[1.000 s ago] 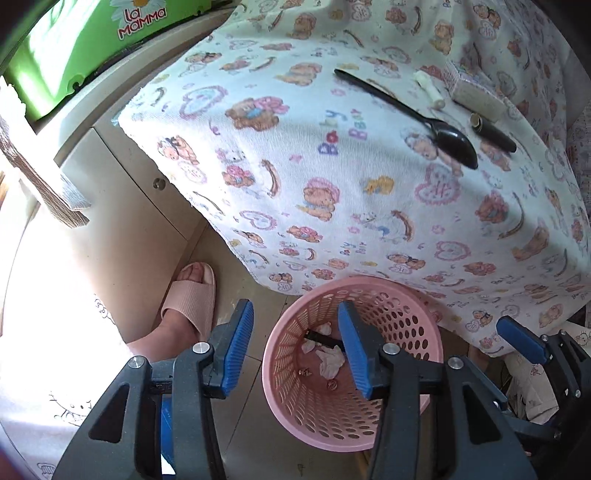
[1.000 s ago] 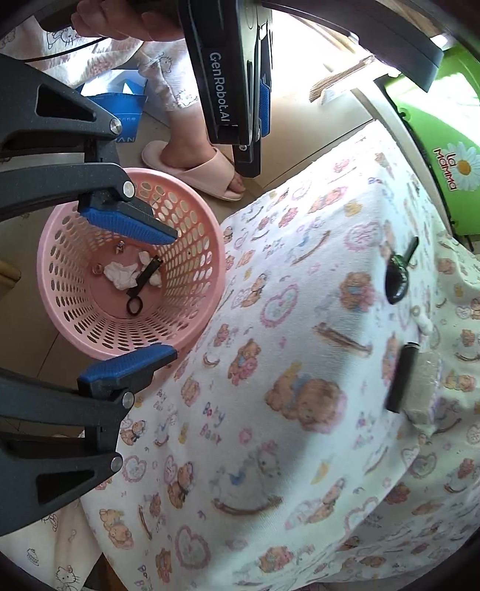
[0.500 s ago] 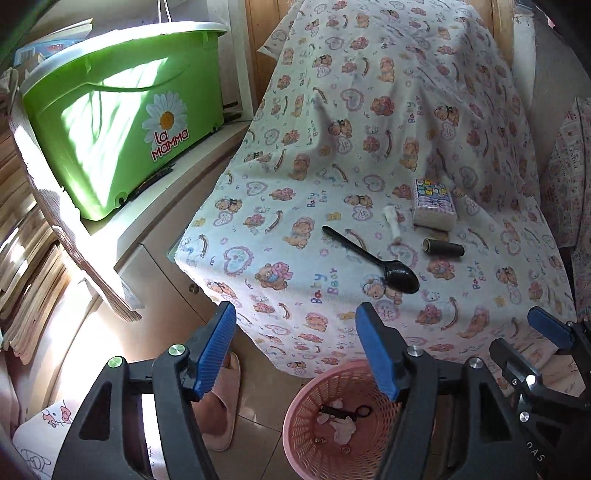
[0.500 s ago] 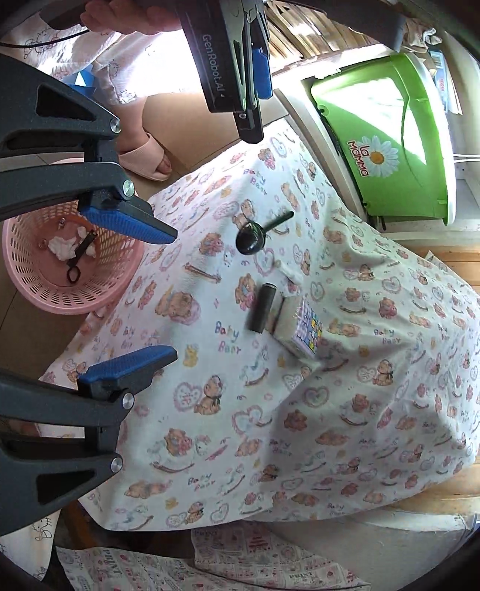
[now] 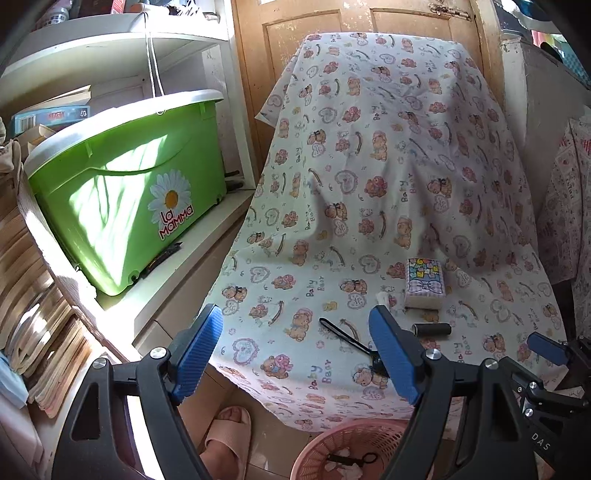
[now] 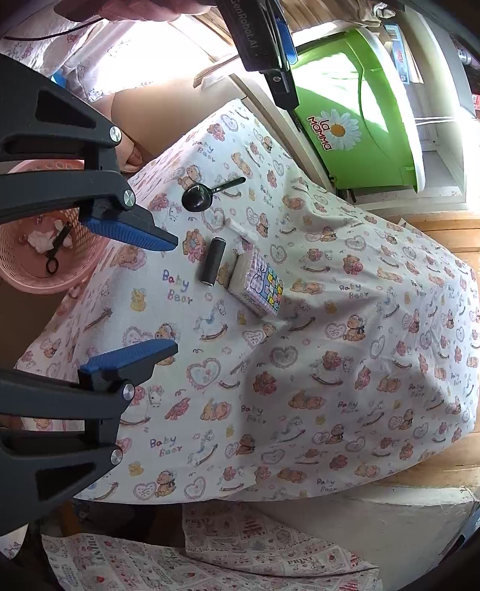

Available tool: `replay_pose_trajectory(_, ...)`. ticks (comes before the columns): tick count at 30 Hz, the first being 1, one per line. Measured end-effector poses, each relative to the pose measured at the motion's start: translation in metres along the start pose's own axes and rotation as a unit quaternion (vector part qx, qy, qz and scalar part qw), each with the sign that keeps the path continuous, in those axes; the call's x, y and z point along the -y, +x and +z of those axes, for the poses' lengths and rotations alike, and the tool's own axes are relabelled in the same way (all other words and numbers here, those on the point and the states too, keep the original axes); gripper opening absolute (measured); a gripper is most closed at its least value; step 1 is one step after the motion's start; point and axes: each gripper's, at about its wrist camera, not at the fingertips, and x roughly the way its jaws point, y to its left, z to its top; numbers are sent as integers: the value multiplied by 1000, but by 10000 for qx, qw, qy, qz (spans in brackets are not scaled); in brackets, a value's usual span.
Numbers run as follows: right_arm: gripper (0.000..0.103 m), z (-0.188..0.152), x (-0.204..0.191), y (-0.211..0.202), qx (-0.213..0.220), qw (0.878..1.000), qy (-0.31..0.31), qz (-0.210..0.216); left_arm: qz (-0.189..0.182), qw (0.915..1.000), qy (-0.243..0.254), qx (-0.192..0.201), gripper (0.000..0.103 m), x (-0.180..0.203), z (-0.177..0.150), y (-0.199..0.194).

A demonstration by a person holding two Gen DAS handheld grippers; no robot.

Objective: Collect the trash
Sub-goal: 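Move both open tools back up toward the remaining items on the sheet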

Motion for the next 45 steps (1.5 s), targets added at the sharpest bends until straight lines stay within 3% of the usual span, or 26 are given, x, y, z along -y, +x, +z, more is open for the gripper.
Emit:
replay_pose_trajectory(6, 51, 13, 13, 9, -115, 9997, 158, 113, -470, 9980, 43, -408, 80, 2, 16, 27)
replay_pose_trajectory(11, 51, 26, 14, 18, -135, 9997, 195, -40, -492, 9980, 274, -289, 84, 5, 31, 31)
replay_pose_trajectory(18, 48, 40, 17, 20, -179, 9978, 626, 83, -614, 9976, 284, -165, 98, -7, 45, 36)
replay_pose_trajectory(25, 48, 39, 11, 24, -40, 9988, 423, -240, -722, 9969, 244, -190, 98, -20, 42, 54)
replay_pose_trajectory(28, 56, 34, 12, 25, 75, 9988, 359, -322, -763, 9961, 292, -335, 98, -20, 41, 65)
replay_pose_trajectory(38, 59, 6, 22, 51, -257, 9985, 470, -146, -508, 9974, -127, -492, 98, -40, 31, 71)
replay_pose_trajectory(43, 60, 13, -6, 58, -393, 9989, -217, 137, -430, 9956, -500, -667, 98, -53, 19, 79)
replay_pose_trajectory(45, 67, 21, -10, 62, -425, 9986, -203, 244, -424, 9941, -646, -762, 98, -56, 13, 83)
